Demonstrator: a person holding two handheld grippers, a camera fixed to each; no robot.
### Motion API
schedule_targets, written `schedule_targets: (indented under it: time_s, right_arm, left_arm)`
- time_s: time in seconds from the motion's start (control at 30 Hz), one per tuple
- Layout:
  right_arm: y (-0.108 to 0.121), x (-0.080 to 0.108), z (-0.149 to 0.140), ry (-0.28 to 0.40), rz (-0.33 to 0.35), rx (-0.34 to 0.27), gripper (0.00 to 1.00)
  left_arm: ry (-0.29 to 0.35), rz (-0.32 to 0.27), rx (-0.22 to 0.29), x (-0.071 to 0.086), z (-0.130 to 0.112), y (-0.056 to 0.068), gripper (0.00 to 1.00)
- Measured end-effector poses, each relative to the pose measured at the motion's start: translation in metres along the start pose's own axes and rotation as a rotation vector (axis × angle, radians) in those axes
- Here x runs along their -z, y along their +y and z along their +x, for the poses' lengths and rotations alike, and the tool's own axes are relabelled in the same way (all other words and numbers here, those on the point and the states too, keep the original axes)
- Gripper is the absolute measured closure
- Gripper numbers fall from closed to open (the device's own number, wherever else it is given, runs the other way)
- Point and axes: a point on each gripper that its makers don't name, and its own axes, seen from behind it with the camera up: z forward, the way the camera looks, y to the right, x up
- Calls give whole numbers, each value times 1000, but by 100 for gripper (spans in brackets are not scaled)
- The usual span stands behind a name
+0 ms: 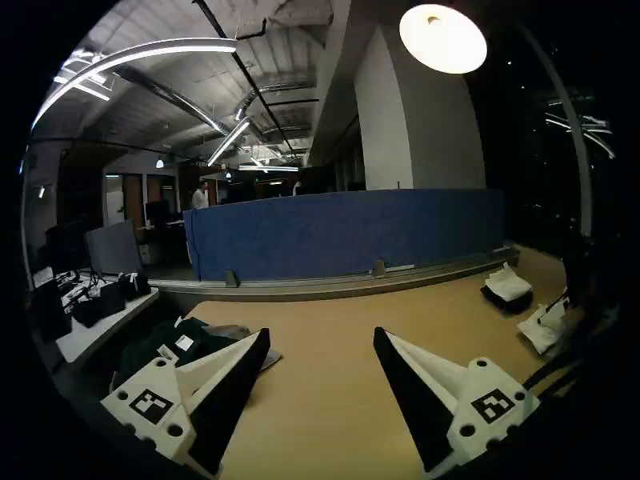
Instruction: Fold towel
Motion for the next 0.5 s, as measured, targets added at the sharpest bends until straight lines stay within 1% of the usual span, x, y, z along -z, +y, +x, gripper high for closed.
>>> schedule_targets:
  time_s: [0.1,0.27,0.37,0.5]
  right_arm:
    - [0,-2,-3,-5,-1,-1,12]
    - [1,2,-1,3,1,-7,12]
    - [0,9,4,21,0,-5,12]
    - [-5,26,13,60,6,-7,12]
  left_arm:
    - [-2,3,-1,0,-1,-1,4]
    - [-3,-2,1,-1,-1,1,4]
    - [1,-7,3,-2,1,3,4]
    - [6,-14,2,-4,4,4,4]
